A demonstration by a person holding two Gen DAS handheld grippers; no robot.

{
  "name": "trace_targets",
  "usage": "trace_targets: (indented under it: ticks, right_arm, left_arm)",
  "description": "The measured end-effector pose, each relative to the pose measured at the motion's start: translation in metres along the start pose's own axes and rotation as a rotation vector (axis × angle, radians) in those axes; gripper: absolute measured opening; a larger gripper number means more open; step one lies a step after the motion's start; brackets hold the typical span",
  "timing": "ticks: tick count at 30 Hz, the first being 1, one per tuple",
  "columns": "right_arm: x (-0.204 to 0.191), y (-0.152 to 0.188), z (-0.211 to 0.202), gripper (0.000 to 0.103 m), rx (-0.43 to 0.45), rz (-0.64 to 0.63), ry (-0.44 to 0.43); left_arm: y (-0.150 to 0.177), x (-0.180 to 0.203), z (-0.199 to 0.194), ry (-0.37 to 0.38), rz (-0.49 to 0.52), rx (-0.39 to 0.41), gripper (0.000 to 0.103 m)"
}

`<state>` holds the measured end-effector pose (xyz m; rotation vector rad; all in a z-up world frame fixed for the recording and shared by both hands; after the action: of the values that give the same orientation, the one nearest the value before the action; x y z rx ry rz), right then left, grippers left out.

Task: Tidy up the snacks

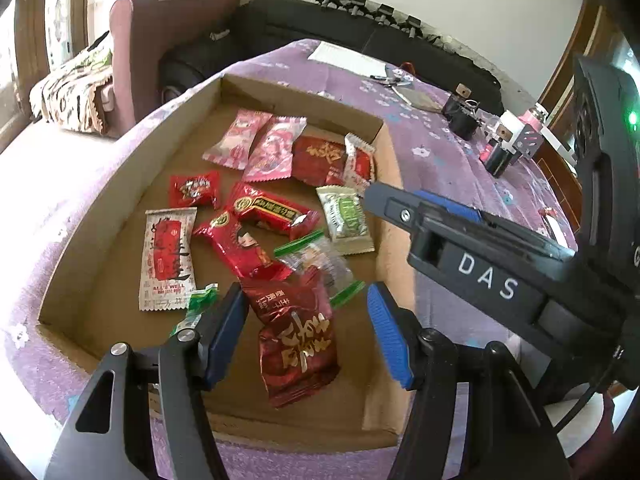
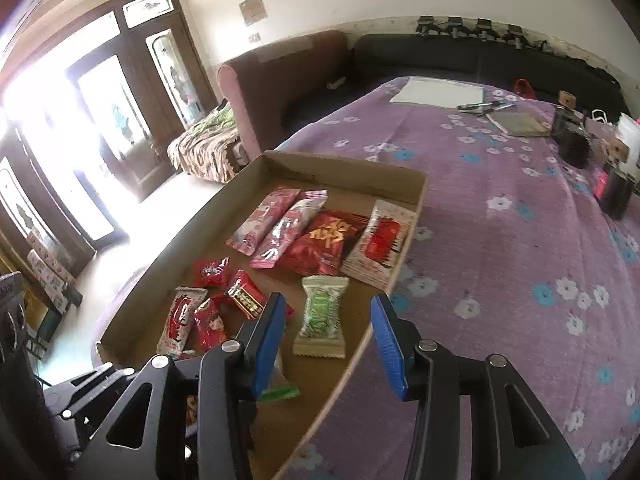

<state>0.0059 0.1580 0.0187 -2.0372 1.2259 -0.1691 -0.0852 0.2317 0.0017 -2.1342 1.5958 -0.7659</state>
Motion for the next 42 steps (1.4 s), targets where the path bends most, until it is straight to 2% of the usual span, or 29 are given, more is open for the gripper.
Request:
trace_targets:
  ticks: [15,23,26,33,38,42]
  right_arm:
    - [0.031,0.028,-0.036,0.052,0.043,0.076,0.028]
    - [0.044,0.034,-0.054,0.053,0.085,0.103,0.036]
    - [0.051,0.036,-0.059,0.059,0.098,0.115,0.047]
    - [0.064,0.047,-0.059,0.06,0.085,0.145,0.059]
    - [0.066,0.051,-0.06,0.06,0.079,0.152,0.064]
    - [0.069,0.054,-0.062,0.06,0.078,0.153,0.072]
  left_arm:
    - [0.003,0.025,-0.016,-0.062,0.073,0.053,0.061]
    - [0.005,0.033,-0.023,-0.07,0.09,0.066,0.061]
    - [0.006,0.035,-0.023,-0.072,0.095,0.066,0.061]
    - [0.008,0.039,-0.023,-0.076,0.101,0.065,0.061]
    - [0.007,0.036,-0.024,-0.076,0.094,0.06,0.061]
    - [-0.012,0.005,-0.046,-0.097,0.017,0.139,0.061]
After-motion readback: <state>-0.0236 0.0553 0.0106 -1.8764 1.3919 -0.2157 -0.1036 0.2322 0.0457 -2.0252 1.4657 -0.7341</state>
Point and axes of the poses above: each gripper's, at about its wrist camera, not at the fingertips, and z roughly the way its jaws point, x to its right, y to its underside, the point moved 6 cm from there along z, roughly the way its jaws point, and after that the axes turned 2 degrees about -y, right-handed, at the moved point
